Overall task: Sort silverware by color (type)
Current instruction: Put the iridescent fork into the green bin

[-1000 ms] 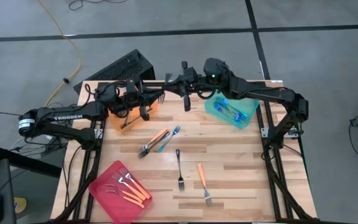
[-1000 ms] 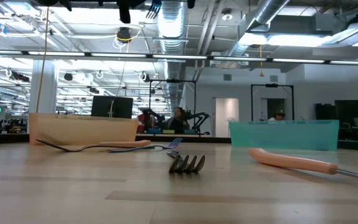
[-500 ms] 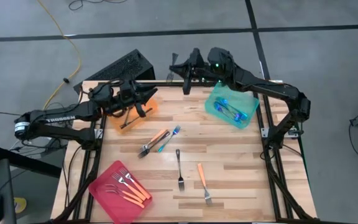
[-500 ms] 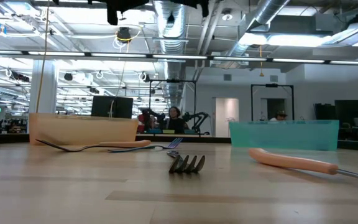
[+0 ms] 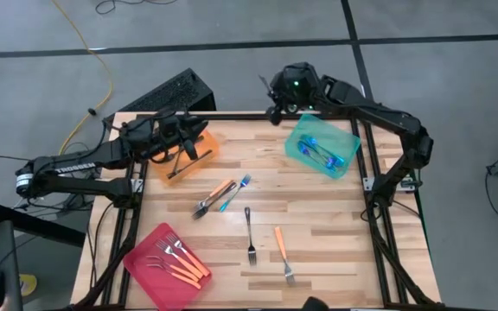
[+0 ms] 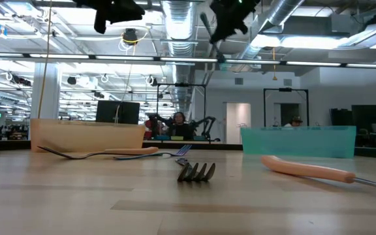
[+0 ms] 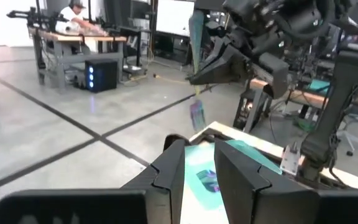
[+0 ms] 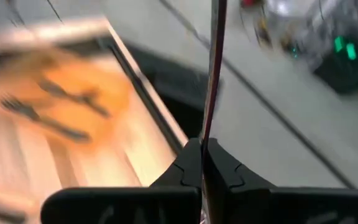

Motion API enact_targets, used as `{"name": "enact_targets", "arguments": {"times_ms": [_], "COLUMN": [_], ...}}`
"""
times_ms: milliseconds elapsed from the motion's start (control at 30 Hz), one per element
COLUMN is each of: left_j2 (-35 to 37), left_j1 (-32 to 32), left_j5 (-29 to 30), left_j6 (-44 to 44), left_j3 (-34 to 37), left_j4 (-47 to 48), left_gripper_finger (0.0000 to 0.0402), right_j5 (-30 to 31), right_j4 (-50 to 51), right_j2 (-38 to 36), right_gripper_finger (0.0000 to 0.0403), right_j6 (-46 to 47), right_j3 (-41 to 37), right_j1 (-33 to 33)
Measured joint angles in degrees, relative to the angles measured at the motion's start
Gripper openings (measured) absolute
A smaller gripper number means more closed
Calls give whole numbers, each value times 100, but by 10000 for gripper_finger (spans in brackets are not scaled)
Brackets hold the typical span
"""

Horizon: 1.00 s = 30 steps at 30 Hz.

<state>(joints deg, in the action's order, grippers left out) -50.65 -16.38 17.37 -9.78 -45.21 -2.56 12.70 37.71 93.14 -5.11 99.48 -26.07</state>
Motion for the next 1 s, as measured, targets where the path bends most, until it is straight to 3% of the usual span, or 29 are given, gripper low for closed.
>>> {"name": "enact_targets", "arguments": {"times_ms": [300, 533, 1000], "left_j2": [0, 0, 0], "left_j1": [0, 0, 0], "left_j5": [0, 0, 1], "left_j6": [22, 15, 68], "left_j3": [0, 0, 0], "left_j4": [69, 67, 140], "left_gripper_finger": [73, 73, 73], "right_j5": [524, 560, 551], "right_j4": [2147, 3012, 2368], "right_j2": [4, 7, 9], "right_gripper_finger": [20, 20, 20], "right_j6": [711, 1132, 1126], "right_j3": [-21, -592, -2422], "right_j1": [-355, -821, -1281]}}
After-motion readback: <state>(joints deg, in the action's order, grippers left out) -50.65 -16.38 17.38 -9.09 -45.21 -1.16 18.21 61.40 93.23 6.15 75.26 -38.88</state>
